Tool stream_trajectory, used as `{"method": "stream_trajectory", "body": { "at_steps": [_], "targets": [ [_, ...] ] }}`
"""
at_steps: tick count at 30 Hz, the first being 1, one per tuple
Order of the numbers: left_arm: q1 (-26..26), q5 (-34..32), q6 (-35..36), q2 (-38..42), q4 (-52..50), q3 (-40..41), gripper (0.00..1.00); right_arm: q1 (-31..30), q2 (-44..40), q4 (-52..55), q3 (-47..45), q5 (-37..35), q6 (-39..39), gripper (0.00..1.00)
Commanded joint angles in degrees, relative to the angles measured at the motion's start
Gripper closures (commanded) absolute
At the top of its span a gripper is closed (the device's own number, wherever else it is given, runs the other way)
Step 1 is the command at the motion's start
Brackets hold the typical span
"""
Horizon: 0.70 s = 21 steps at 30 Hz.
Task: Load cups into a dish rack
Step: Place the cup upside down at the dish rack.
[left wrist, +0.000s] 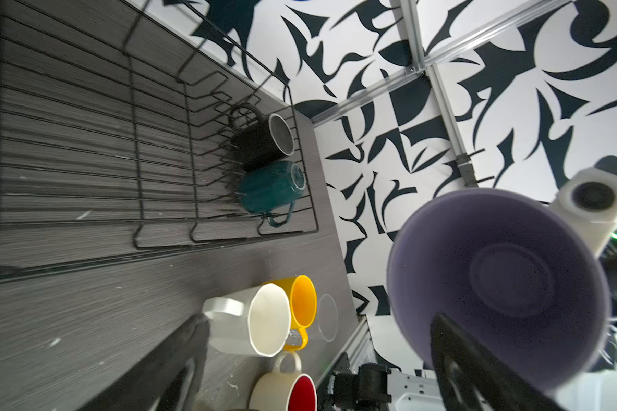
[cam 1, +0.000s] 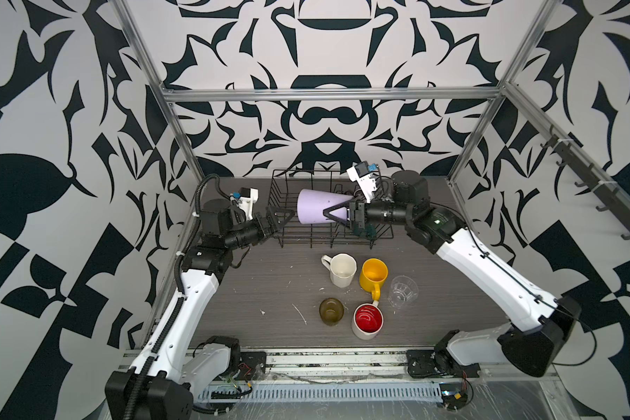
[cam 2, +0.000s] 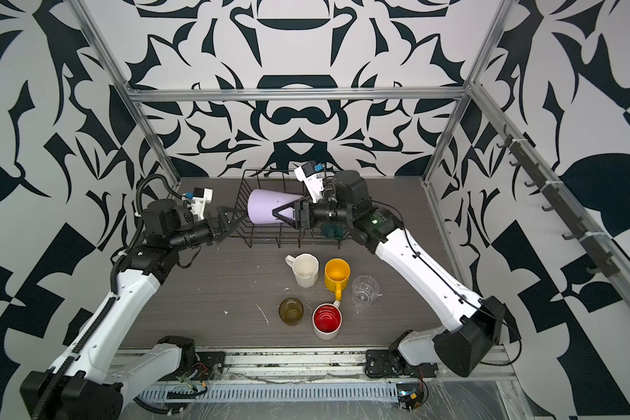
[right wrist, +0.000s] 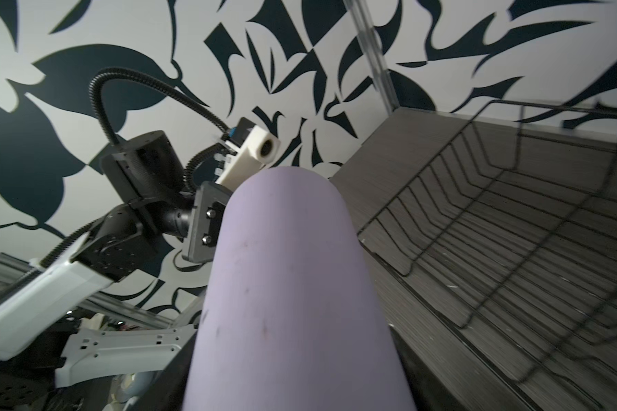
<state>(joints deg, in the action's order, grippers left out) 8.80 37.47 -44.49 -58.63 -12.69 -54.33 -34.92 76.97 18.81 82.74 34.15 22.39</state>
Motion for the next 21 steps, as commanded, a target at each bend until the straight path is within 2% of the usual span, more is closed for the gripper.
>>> {"method": "stream_trajectory", "body": {
  "at_steps": [1,4,7,10,12,21],
  "targets": [
    [-2.0,-7.8,4.0,1.9,-5.7,-1.7,0.01,0.5,-3.8,10.2,5.4,-8.9,-7.5,0.99],
    [-3.3,-14.5,7.3,3.3,-8.9,-2.4,0.01,0.7,-3.7,18.0,9.9,-14.9,-10.3,0.99],
    [-3.4,-25.8,11.8,4.8,-11.5,-2.9,0.01,0.7,-2.0,24.4,14.6,-20.3,-12.2,0.99],
    [-3.4,-35.1,16.4,6.5,-11.3,-2.5,0.01,0.8,1.2,30.4,20.0,-24.8,-13.9,0.99],
    [-3.4,-39.0,19.6,7.2,-10.5,-2.4,0.01,0.7,3.7,33.6,23.8,-27.1,-15.0,0.99],
    [-3.4,-44.1,31.7,7.1,-5.6,-3.2,0.01,0.8,18.4,46.1,42.0,-36.6,-19.9,1.0]
  ]
}}
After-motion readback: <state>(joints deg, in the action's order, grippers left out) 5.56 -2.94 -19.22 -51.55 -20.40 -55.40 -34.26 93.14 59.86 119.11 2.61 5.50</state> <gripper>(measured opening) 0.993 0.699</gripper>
